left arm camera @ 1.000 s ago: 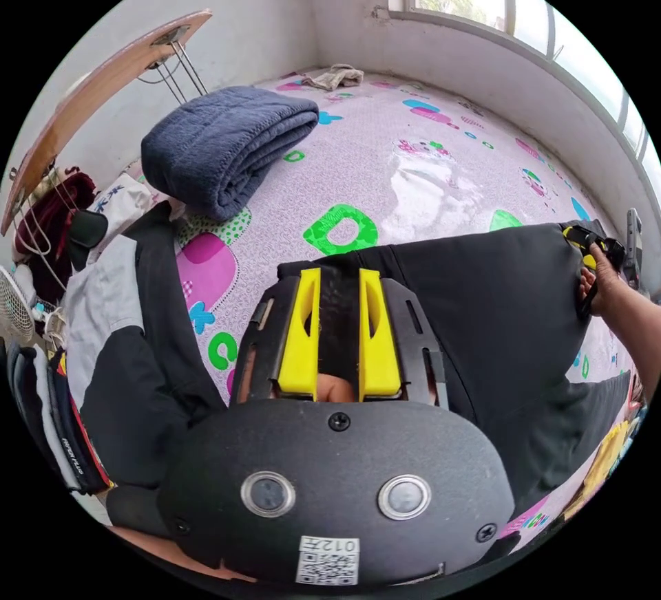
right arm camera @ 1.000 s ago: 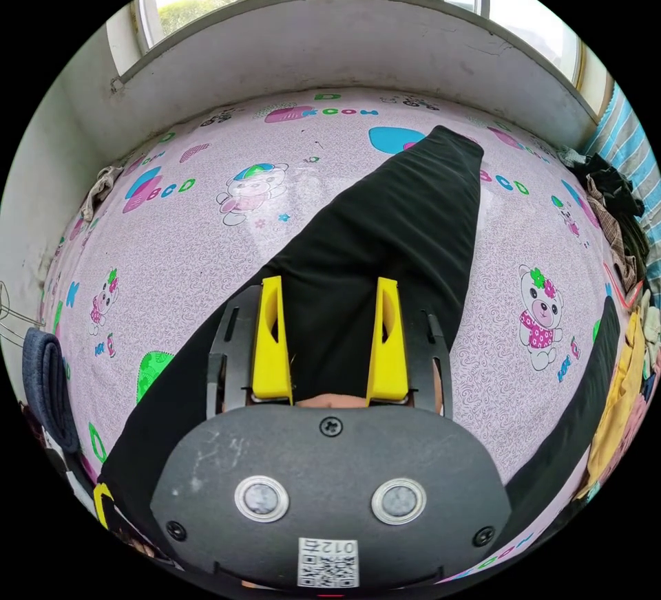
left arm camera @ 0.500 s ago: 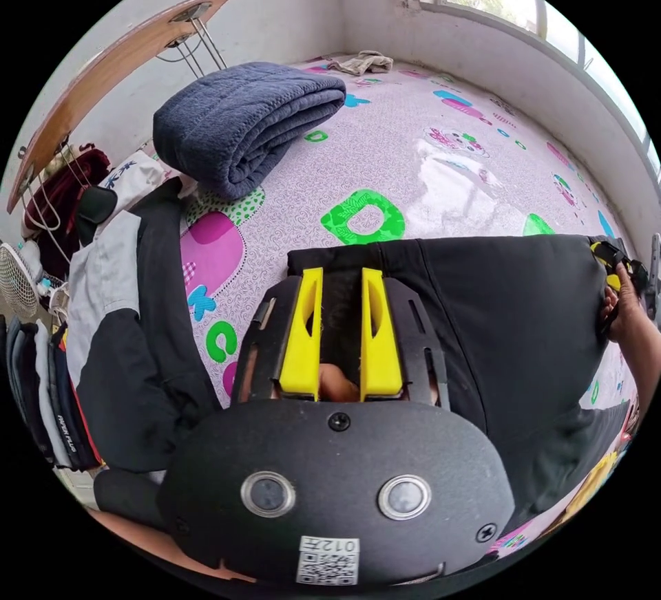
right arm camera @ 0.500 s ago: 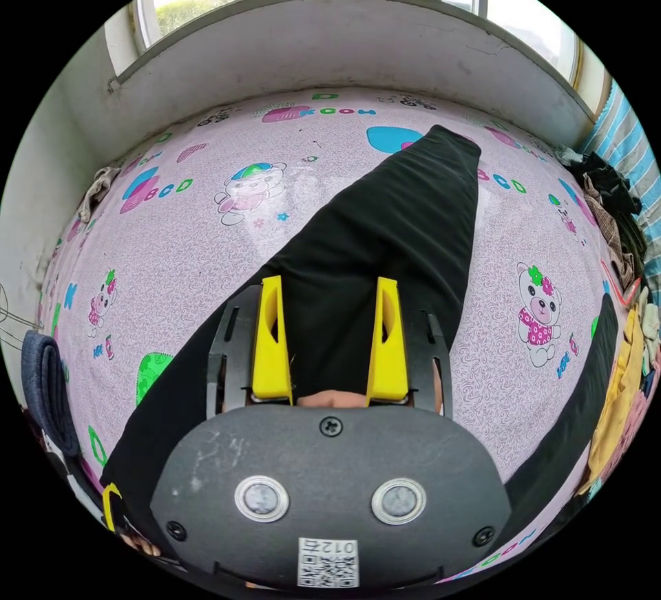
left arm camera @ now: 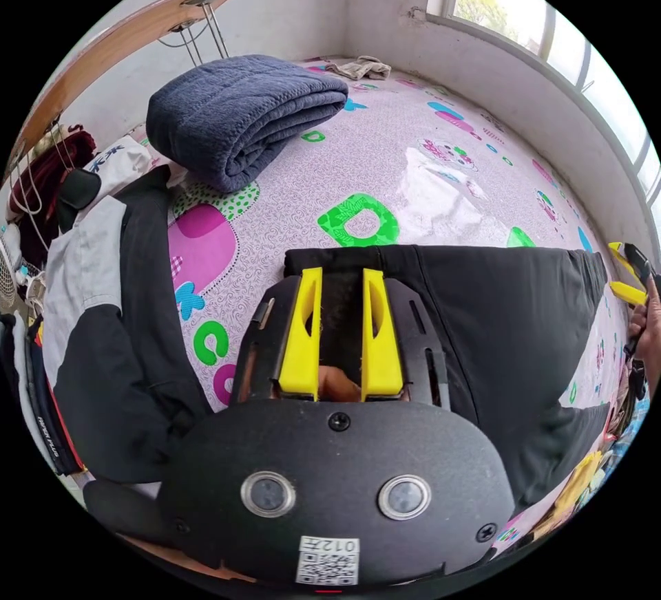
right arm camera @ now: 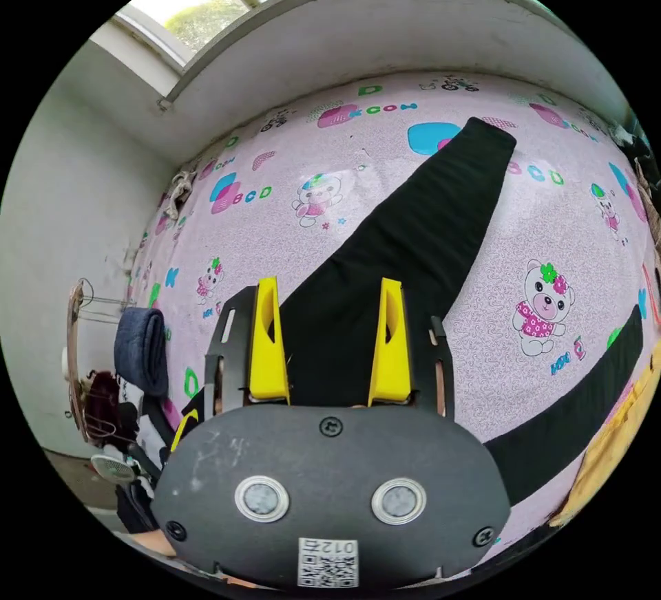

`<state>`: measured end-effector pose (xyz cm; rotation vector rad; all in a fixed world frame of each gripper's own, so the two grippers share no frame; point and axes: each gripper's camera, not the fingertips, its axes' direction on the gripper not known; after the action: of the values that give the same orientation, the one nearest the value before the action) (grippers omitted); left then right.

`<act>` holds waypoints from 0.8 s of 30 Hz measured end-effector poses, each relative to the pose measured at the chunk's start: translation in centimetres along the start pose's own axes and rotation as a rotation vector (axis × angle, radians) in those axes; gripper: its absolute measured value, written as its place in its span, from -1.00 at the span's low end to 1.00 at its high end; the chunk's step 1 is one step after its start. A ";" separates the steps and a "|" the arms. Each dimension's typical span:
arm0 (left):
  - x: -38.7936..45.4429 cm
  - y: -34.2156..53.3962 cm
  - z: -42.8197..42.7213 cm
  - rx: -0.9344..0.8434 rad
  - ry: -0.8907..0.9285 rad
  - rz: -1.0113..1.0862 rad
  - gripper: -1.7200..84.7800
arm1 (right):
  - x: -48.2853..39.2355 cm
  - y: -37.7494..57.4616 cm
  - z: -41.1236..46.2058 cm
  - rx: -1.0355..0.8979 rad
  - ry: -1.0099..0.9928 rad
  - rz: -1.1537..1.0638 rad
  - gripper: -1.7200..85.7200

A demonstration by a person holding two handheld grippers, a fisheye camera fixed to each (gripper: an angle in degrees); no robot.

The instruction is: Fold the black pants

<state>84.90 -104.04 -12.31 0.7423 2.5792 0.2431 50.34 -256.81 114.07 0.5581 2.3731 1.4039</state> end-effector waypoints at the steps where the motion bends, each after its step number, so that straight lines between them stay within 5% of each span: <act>1: -0.2 0.1 0.1 0.001 0.012 -0.001 -0.82 | -2.2 1.3 -3.0 -0.045 -0.036 -0.083 -0.50; 10: -2.8 2.5 -3.2 0.028 0.174 -0.044 -0.92 | -17.2 28.3 -16.8 -0.144 -0.015 -0.715 -0.52; 16: 0.7 11.1 -6.8 0.087 0.220 0.143 -0.91 | -20.1 42.9 -10.6 -0.104 -0.140 -0.696 -0.57; 24: 2.6 19.8 -2.3 0.075 0.030 0.229 -0.86 | -29.6 52.2 -4.3 -0.114 -0.036 -0.955 -0.44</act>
<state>91.03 -86.08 -5.66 1.0715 2.5416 0.2300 82.70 -251.57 164.56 -0.5295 2.0220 1.0224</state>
